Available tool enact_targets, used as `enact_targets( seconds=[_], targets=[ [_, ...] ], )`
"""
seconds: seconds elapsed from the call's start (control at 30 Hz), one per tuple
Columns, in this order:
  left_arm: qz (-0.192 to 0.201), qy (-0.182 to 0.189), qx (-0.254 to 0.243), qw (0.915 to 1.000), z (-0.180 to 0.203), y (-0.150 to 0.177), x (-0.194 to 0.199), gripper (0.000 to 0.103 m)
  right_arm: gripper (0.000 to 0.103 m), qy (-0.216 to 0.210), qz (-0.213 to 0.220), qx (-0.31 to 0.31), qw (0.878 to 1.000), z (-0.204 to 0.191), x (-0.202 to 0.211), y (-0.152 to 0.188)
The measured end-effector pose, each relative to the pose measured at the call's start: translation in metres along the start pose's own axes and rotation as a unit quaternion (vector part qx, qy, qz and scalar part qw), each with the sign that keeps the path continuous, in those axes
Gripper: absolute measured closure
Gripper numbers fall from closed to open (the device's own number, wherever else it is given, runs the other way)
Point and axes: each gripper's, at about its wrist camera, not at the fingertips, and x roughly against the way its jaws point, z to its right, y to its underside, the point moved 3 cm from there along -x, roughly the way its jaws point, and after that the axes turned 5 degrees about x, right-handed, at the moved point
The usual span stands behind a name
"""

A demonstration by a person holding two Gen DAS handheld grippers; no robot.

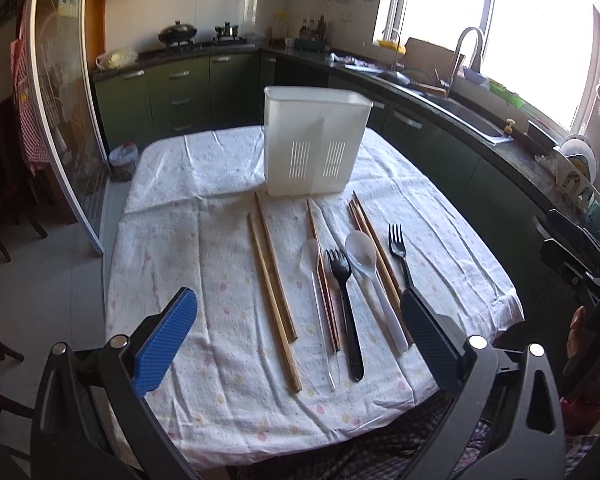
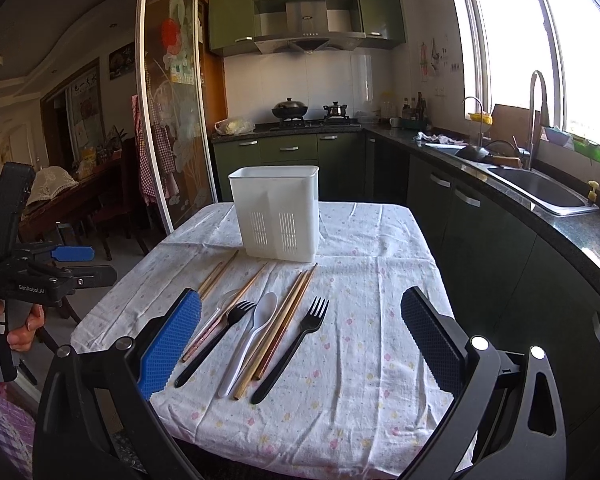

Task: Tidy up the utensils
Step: 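Lower the left tool onto the black fork and close on it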

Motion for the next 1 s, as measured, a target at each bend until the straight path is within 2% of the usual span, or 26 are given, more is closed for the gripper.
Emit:
enact_targets(
  seconds=[0.13,0.23,0.3,0.37,0.57,0.7,0.8,0.9,1.0],
  targets=[
    [-0.089,0.029,0.022,0.9954,0.003,-0.006,-0.04,0.006,0.004,-0.063,-0.058,-0.047,0.995,0.011,-0.028,-0.002],
    [-0.133,0.053,0.034,0.9891,0.015,-0.009,-0.061,0.009,0.004,-0.044,-0.072,-0.042,0.995,0.013,-0.036,-0.005],
    [-0.158,0.06,0.033,0.985,0.027,-0.012,-0.075,0.024,0.004,-0.04,-0.074,-0.043,0.996,0.015,-0.037,-0.007],
    [-0.181,0.062,0.03,0.9811,0.039,-0.014,-0.088,0.032,0.004,-0.042,-0.075,-0.044,0.995,0.015,-0.037,-0.007],
    [-0.24,0.053,0.037,0.9687,0.062,-0.014,-0.134,0.043,0.004,-0.036,-0.083,-0.044,0.995,0.021,-0.036,-0.002],
    [-0.26,0.039,0.039,0.964,0.064,-0.014,-0.155,0.058,0.004,-0.031,-0.084,-0.045,0.995,0.026,-0.035,0.0],
    [-0.268,0.023,0.043,0.9621,0.062,-0.014,-0.166,0.065,0.004,-0.03,-0.082,-0.043,0.995,0.027,-0.033,-0.001],
    [-0.274,0.009,0.049,0.9603,0.056,-0.015,-0.172,0.07,0.004,-0.031,-0.081,-0.04,0.995,0.026,-0.032,-0.002],
    [-0.278,0.002,0.047,0.9594,0.053,-0.013,-0.176,0.071,0.004,-0.03,-0.082,-0.036,0.995,0.025,-0.034,-0.002]
  ],
)
